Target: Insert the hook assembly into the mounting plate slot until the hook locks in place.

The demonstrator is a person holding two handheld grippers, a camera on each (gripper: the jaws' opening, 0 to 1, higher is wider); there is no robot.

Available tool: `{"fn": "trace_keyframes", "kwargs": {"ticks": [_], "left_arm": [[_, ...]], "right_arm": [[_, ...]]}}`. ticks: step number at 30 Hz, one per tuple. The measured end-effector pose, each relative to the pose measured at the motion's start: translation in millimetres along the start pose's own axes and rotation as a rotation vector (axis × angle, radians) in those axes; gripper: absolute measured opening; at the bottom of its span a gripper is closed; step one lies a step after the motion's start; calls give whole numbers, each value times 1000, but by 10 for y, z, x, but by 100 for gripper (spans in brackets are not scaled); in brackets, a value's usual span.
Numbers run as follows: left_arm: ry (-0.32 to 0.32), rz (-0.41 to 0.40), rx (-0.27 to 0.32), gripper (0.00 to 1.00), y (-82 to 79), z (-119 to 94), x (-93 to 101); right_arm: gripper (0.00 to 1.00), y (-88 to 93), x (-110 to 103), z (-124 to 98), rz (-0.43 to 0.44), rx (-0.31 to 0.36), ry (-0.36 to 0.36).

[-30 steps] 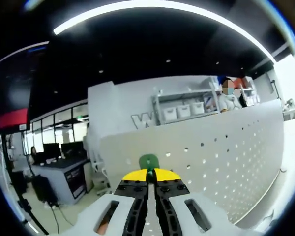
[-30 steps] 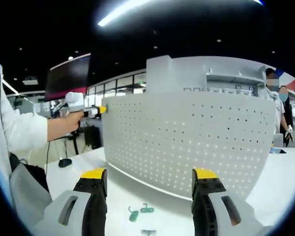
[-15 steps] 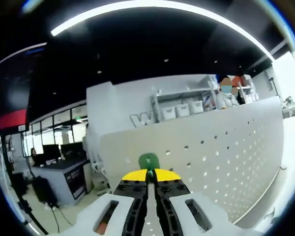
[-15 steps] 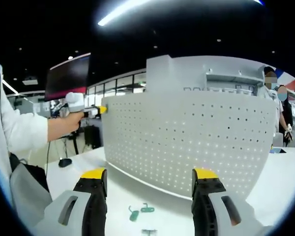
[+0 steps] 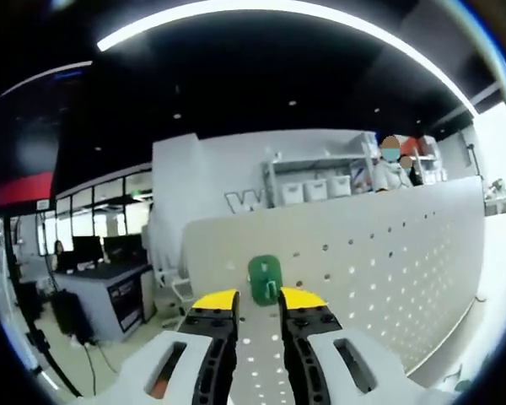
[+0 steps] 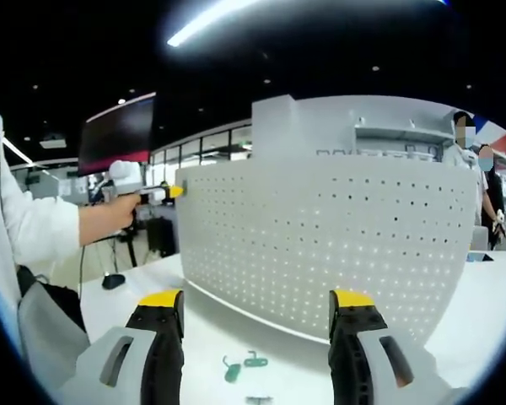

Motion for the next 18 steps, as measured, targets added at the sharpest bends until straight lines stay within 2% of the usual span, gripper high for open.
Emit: {"fn": "trace_keyframes", "kwargs": {"ticks": [8,18], "left_arm": [[-5,-11,18,35,-90,-100,7],[9,-49,13,38,-78,-270,56]], "right_arm": [[70,-5,-28,-5,-3,-2,-4],[70,-32,-95,14,-8,4,-19]]}}
Point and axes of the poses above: the point that each gripper's makers call its tool centre point, and the gripper's own axes: z roughly forward along the fingers, x roughly to its right, y roughly out of its underside, the point moved 4 cm from there along -z, roughly backward along the fingers, and after that the axes turned 12 degrees about x, right-handed, at the moved point
